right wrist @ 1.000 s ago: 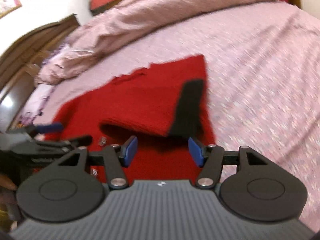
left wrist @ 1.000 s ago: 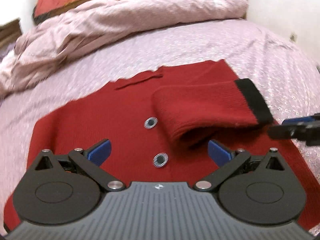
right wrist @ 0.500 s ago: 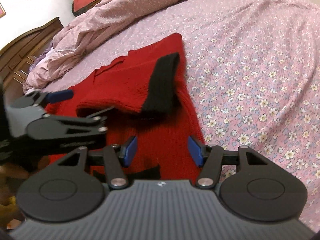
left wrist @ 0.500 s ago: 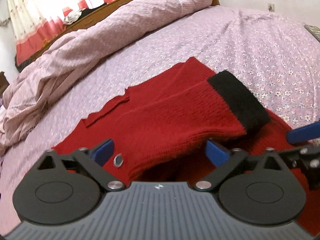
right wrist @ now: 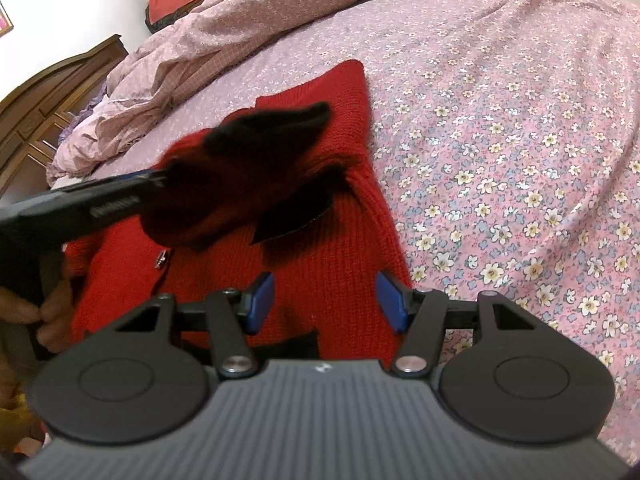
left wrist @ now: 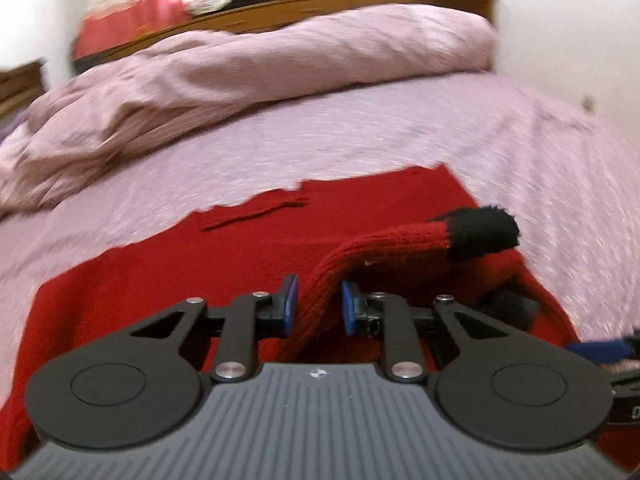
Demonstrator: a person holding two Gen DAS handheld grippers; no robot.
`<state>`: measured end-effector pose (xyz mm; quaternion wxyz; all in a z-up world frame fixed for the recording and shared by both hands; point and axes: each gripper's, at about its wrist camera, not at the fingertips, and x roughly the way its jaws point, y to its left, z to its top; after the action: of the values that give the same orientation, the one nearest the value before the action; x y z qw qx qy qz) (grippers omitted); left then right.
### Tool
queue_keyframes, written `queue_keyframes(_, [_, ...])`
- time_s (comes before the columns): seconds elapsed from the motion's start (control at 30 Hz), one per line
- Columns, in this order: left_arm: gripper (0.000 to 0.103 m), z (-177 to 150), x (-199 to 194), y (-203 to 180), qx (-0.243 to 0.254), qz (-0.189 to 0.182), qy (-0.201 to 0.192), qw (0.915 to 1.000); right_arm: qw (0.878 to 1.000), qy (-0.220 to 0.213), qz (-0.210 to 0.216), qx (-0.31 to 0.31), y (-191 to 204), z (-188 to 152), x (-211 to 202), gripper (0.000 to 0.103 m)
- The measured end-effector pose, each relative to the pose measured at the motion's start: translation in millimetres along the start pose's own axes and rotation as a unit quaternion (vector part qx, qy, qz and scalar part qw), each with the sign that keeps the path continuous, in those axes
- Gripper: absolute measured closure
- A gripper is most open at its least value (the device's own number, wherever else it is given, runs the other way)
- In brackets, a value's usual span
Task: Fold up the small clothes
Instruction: 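Grasp the black cuff of the folded sleeve with the left tool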
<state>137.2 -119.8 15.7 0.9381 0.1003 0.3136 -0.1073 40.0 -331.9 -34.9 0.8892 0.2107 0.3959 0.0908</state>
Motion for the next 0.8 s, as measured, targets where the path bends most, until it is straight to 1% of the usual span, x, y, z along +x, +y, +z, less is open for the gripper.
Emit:
queue_keyframes(0.1, [0.076, -2, -3, 24, -0.045, 0.028, 0.003, 0.9986, 1.0, 0.0, 0.0, 0.0, 0, 0, 0, 0.044])
queue_keyframes(0.2, [0.073, -7, -4, 47, -0.085, 0.053, 0.014, 0.9948, 1.0, 0.0, -0.001, -0.001, 0, 0, 1, 0.044])
queue_keyframes(0.23, [0.064, -9, -3, 54, -0.096, 0.06, 0.02, 0.9934, 1.0, 0.0, -0.001, 0.0, 0, 0, 1, 0.044])
queue_keyframes(0.27, [0.05, -12, -3, 61, -0.104, 0.067, 0.025, 0.992, 1.0, 0.0, -0.002, -0.001, 0, 0, 1, 0.044])
queue_keyframes(0.3, [0.043, -14, -4, 67, -0.109, 0.077, 0.029, 0.9906, 1.0, 0.001, -0.003, -0.002, 1, 0, 1, 0.044])
queue_keyframes(0.33, [0.035, -17, -5, 71, -0.111, 0.087, 0.031, 0.9895, 1.0, 0.001, -0.005, -0.004, 1, 0, 2, 0.044])
queue_keyframes(0.37, [0.031, -20, -7, 75, -0.11, 0.096, 0.031, 0.9889, 1.0, 0.001, -0.006, -0.005, 1, 0, 2, 0.044])
queue_keyframes(0.47, [0.026, -27, -11, 88, -0.11, 0.106, 0.038, 0.9876, 1.0, 0.002, -0.01, -0.01, 3, 1, 3, 0.044])
queue_keyframes(0.53, [0.024, -31, -13, 97, -0.119, 0.11, 0.043, 0.9859, 1.0, 0.003, -0.013, -0.012, 4, 1, 4, 0.044])
queue_keyframes(0.8, [0.023, -44, -28, 124, -0.139, 0.131, 0.049, 0.9804, 0.999, 0.005, -0.024, -0.023, 8, 1, 6, 0.044])
